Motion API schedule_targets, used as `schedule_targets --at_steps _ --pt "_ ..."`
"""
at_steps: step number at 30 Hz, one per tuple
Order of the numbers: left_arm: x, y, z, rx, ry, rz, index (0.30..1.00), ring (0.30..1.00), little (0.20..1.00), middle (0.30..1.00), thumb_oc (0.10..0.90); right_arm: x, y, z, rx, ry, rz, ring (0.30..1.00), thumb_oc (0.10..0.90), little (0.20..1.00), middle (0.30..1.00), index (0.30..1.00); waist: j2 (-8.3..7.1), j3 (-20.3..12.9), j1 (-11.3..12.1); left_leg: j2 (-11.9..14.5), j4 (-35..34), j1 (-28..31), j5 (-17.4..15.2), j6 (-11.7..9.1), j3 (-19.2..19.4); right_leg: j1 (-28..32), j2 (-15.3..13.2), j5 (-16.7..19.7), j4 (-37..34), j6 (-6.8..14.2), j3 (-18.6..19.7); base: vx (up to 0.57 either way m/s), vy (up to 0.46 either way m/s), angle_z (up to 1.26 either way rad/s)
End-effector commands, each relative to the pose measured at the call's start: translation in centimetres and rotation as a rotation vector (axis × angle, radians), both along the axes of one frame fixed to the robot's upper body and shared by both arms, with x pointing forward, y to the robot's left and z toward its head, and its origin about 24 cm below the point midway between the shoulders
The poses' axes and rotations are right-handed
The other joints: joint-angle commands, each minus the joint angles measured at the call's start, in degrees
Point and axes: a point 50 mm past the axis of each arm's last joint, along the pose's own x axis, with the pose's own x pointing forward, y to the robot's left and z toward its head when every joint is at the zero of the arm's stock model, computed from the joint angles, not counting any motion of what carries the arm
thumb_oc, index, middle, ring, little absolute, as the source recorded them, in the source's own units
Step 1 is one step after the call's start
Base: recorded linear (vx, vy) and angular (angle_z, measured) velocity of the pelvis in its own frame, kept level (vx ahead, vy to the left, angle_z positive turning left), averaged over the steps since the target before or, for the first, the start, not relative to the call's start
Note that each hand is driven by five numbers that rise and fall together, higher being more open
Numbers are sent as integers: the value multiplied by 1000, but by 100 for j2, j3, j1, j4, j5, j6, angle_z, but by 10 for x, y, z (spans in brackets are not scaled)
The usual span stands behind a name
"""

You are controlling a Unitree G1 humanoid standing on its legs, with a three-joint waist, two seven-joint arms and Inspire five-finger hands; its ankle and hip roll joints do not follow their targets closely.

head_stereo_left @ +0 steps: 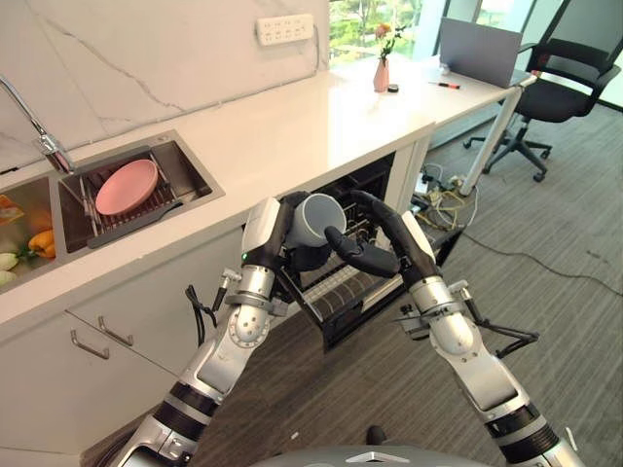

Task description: Place the dishes in the dishwasher.

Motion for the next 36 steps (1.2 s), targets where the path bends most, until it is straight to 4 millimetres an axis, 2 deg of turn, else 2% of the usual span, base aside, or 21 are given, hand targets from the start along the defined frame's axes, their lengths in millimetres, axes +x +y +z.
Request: schedule_targets --at_steps 1,12,16,23,30,36 --pt "18 -23 43 29 -228 -91 300 300 300 300 400 8 20 60 23 -307 81 900 800 900 900 900 -169 -284 -12 -123 41 26 -181 -45 148 67 -247 -633 334 388 134 0 0 0" --pt "19 -28 46 67 -239 -113 300 300 300 300 400 8 26 64 -18 -326 117 900 800 900 900 900 -142 -284 -31 -151 41 45 -200 -26 163 76 -257 -635 342 382 132 0 0 0" --pt "19 -28 48 69 -246 -122 300 300 300 300 400 7 30 71 0 -342 170 900 800 900 900 900 -150 -285 -23 -155 41 52 -210 -18 157 73 -271 -632 358 380 122 0 0 0" --pt "23 -26 43 60 -205 -106 300 300 300 300 400 12 30 73 -44 -341 181 900 800 900 900 900 -176 -302 1 -174 41 67 -222 -15 161 97 -267 -619 342 378 121 0 0 0" --pt "28 -27 47 127 -234 -98 300 300 300 300 400 16 28 69 -106 -317 167 900 800 900 900 900 -187 -313 -18 -178 41 80 -233 -12 178 100 -272 -613 340 385 121 0 0 0" --pt "30 -30 49 168 -249 -97 300 300 300 300 400 19 20 58 -133 -262 106 900 800 900 900 900 -176 -326 -46 -187 41 69 -243 -6 158 111 -282 -605 318 397 114 0 0 0"
